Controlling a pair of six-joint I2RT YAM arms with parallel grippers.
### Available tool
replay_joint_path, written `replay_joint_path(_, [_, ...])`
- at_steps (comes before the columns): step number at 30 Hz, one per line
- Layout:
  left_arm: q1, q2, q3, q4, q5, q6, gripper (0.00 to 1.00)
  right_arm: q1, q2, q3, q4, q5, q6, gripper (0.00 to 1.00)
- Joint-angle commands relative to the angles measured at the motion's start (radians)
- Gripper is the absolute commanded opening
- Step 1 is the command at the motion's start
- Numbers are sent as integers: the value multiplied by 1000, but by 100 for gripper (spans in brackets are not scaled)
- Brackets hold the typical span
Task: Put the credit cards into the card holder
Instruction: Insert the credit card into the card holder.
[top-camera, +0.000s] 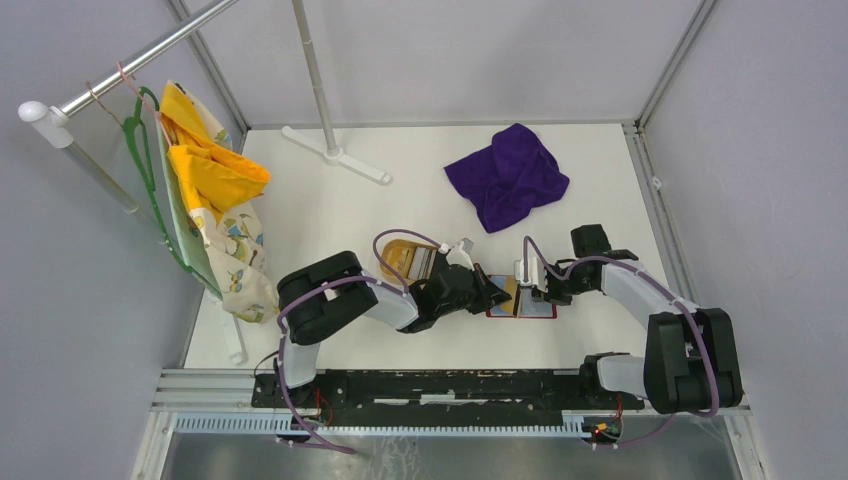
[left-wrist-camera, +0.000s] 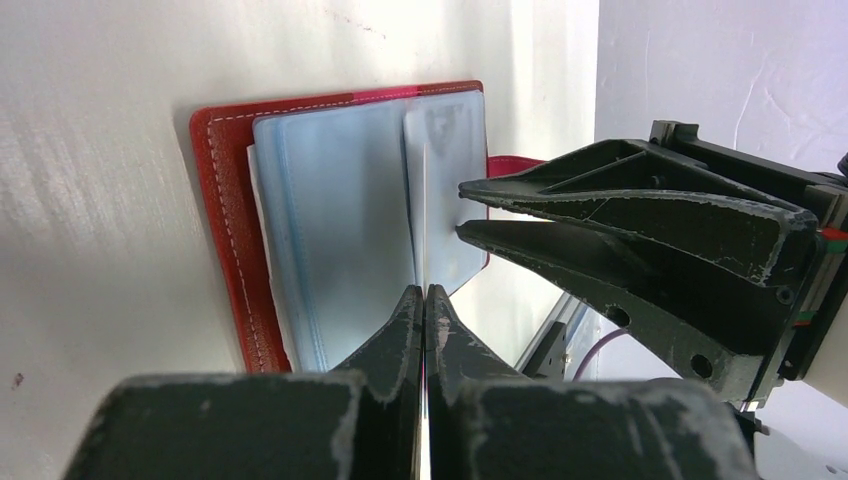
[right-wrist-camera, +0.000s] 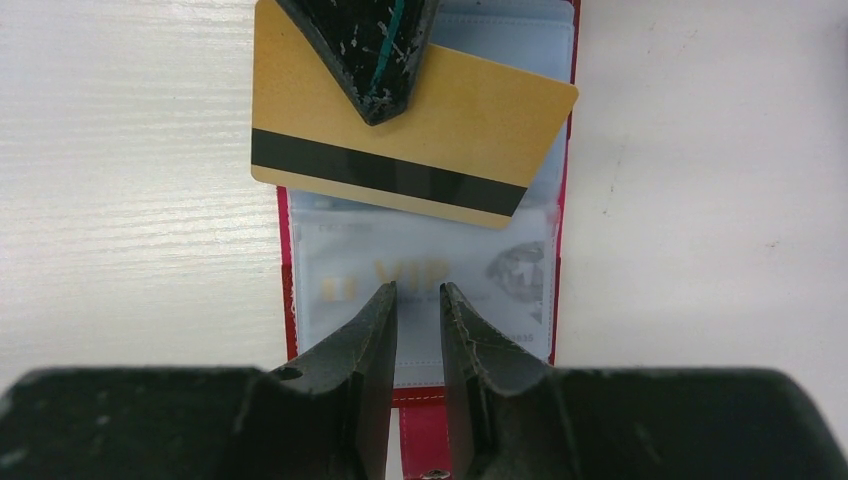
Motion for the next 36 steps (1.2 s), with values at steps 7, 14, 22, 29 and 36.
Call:
replay_joint_path(7, [3,-12,-21,44,-23,-54,2,8,28,-6,-13,72,6,28])
replay_joint_path(14, [3,-9,-28,49,-26,-64,2,11,30,-6,-14,74,6,28])
replay_joint_path(22, [4,-20,-36,44,-34,-61,2,14,32,-6,-15,76,7,28])
replay_joint_path(29, [4,10,-16,59,-9,-66,2,14,32,-6,-14,76,7,28])
replay_joint_path(36, [4,40,8,62,7,-77,2,16,33,-4,-14,76,7,28])
